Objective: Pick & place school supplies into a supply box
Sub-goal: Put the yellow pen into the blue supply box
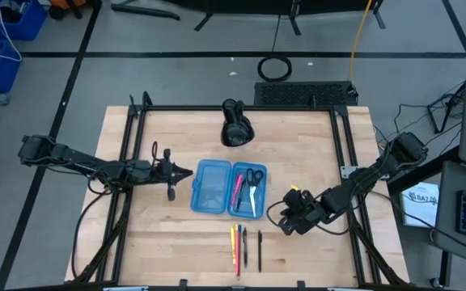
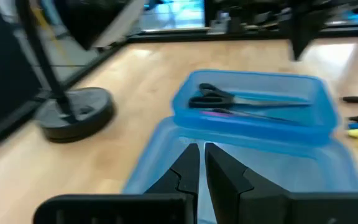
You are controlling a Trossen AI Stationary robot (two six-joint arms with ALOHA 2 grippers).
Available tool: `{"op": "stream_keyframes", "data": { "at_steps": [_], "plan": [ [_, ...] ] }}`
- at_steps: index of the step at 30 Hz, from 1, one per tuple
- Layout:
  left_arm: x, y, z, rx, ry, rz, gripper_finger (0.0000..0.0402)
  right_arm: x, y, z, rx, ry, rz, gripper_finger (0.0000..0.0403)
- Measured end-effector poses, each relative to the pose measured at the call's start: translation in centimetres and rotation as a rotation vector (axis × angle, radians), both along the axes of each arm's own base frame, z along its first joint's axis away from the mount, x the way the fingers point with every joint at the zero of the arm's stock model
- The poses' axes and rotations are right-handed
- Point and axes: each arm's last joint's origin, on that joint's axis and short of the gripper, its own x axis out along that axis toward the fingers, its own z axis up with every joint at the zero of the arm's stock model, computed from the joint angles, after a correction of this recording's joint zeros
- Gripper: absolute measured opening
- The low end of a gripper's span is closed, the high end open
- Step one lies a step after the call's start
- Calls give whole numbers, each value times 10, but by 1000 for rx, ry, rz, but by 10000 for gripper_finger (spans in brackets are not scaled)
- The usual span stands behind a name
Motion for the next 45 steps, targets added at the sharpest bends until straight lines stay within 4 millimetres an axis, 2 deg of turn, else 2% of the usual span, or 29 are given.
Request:
{"op": "stream_keyframes", "data": {
  "at_steps": [3, 7, 10, 16, 26, 31, 35, 40, 45],
  "plan": [
    [1, -2, 2, -48, -20, -43, 33, -8, 2, -6, -20, 24, 28, 0],
    [1, -1, 3, -89, -41, -27, 33, -14, 5, -11, -129, 15, 156, 0],
    [1, 0, 3, -135, -52, 24, 33, -19, 3, -16, -219, -27, 124, 0],
    [1, -1, 4, -320, -78, 81, 33, -29, -5, -29, -261, -5, 85, 0],
    [16, -18, 17, -334, 13, 151, 33, -44, -17, -48, -295, -2, 102, 0],
    [31, -42, 23, -324, 47, 137, 33, -46, -19, -53, -329, -40, 112, 0],
    [49, -74, 33, -274, 46, 145, 33, -44, -20, -52, -451, -57, 176, 0],
    [74, -119, 64, -247, 57, 155, 32, -41, -18, -49, -613, -81, 314, 0],
    [90, -147, 108, -301, 84, 283, 32, -46, -9, -49, -703, -105, 491, 0]
  ]
}}
